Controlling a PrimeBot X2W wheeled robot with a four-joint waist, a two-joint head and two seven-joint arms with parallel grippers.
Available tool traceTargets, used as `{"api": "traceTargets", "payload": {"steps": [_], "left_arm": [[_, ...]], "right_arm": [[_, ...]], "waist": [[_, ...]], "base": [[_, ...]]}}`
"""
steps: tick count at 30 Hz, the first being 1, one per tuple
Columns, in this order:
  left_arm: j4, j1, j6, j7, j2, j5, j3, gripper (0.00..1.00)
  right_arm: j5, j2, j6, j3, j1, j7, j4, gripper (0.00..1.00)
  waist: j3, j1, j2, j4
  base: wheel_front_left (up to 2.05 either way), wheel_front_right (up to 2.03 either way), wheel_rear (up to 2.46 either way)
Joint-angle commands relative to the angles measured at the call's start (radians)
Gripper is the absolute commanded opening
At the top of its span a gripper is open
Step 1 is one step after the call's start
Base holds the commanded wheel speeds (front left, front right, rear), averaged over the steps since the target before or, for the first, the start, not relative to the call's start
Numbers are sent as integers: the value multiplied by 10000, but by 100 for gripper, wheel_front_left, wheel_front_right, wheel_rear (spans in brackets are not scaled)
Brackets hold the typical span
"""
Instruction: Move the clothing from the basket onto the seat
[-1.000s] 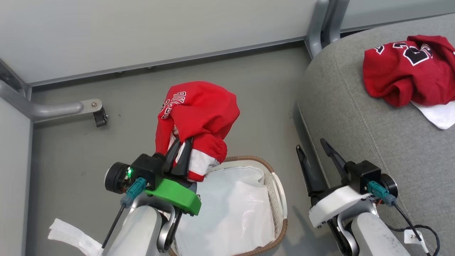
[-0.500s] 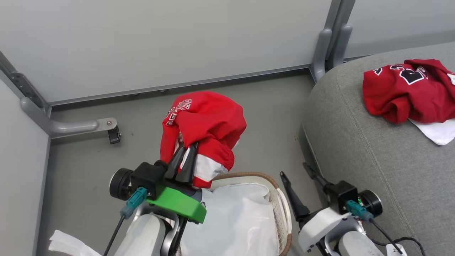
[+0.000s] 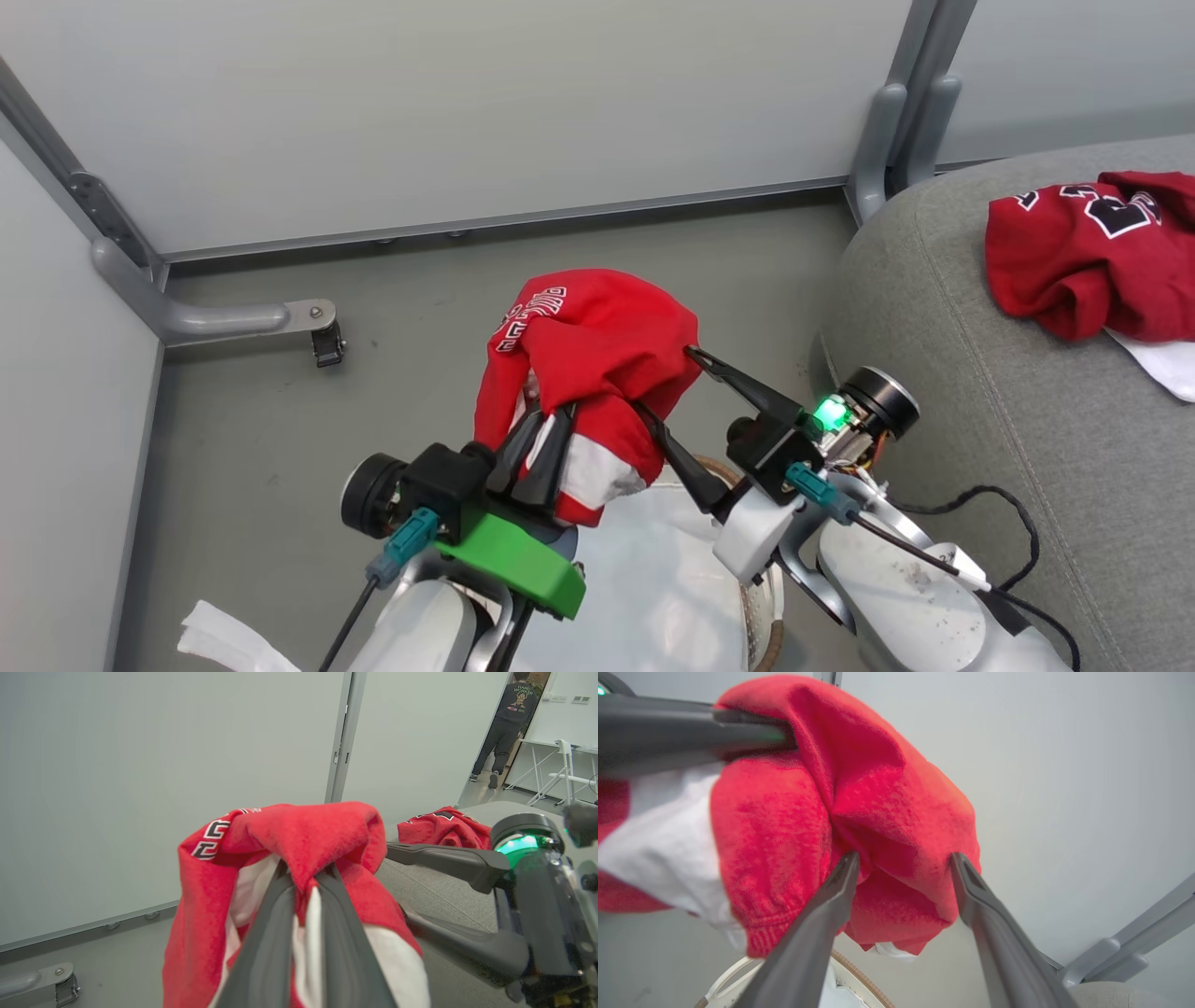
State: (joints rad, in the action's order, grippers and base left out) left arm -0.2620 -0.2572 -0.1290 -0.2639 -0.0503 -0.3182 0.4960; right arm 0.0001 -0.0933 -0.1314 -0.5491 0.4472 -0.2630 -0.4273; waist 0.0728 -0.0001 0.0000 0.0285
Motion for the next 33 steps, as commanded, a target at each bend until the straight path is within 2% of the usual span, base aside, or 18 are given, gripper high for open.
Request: {"api": "traceTargets", "payload": {"steps": [1, 10, 15, 16, 17, 18, 19, 28, 29, 30, 31, 33], "left_arm": [[-40, 35, -31, -5, -8, -63, 103, 0], [-105, -194, -31, -5, -6, -335, 961, 0], [-112, -298, -32, -5, -5, -532, 1388, 0], [-113, -320, -32, -5, -4, -604, 1449, 0], [-102, -340, -32, -5, -4, -634, 1486, 0], [-87, -365, -32, -5, -5, -673, 1539, 0], [-71, -386, -32, -5, -10, -718, 1595, 0], [-15, -336, -32, -4, -149, -854, 1641, 0], [-19, -300, -32, -4, -148, -834, 1602, 29], [-58, -254, -32, -5, -146, -832, 1584, 46], [-93, -227, -32, -5, -142, -806, 1544, 100], [-115, -209, -32, -4, -135, -743, 1464, 100]], "right_arm": [[-166, -78, 14, -218, 239, -20, -109, 100], [-541, -72, 14, -1425, 1094, -20, -923, 100], [-247, 4, 14, -1733, 1176, -18, -951, 100], [-144, 0, 14, -1813, 1144, -20, -956, 83], [-22, 0, 14, -1829, 1094, -18, -978, 83], [71, -4, 14, -1852, 1064, -18, -963, 26], [161, -13, 14, -1905, 1059, -20, -925, 0], [1212, -110, 14, -1716, 694, -20, -808, 0], [1321, -103, 14, -1648, 608, -18, -829, 0], [1409, -88, 14, -1593, 546, -18, -819, 0], [1505, -74, 14, -1521, 486, -20, -775, 0], [1740, -52, 14, -1278, 267, -18, -757, 0]], "waist": [[-26, 1, 0, 73], [-62, 1, 0, 284], [-61, 1, 0, 396], [-65, 1, 0, 419], [-66, 1, 0, 436], [-61, 1, 0, 456], [-52, 1, 0, 472], [-81, 1, 0, 524], [-91, 1, 0, 511], [-95, 1, 0, 494], [-94, 1, 0, 471], [-99, 1, 0, 404]], "base": [[0, 0, 0], [0, 0, 0], [0, 0, 0], [0, 0, 0], [0, 0, 0], [0, 0, 0], [0, 0, 0], [0, 0, 0], [0, 0, 0], [0, 0, 0], [0, 0, 0], [0, 0, 0]]}}
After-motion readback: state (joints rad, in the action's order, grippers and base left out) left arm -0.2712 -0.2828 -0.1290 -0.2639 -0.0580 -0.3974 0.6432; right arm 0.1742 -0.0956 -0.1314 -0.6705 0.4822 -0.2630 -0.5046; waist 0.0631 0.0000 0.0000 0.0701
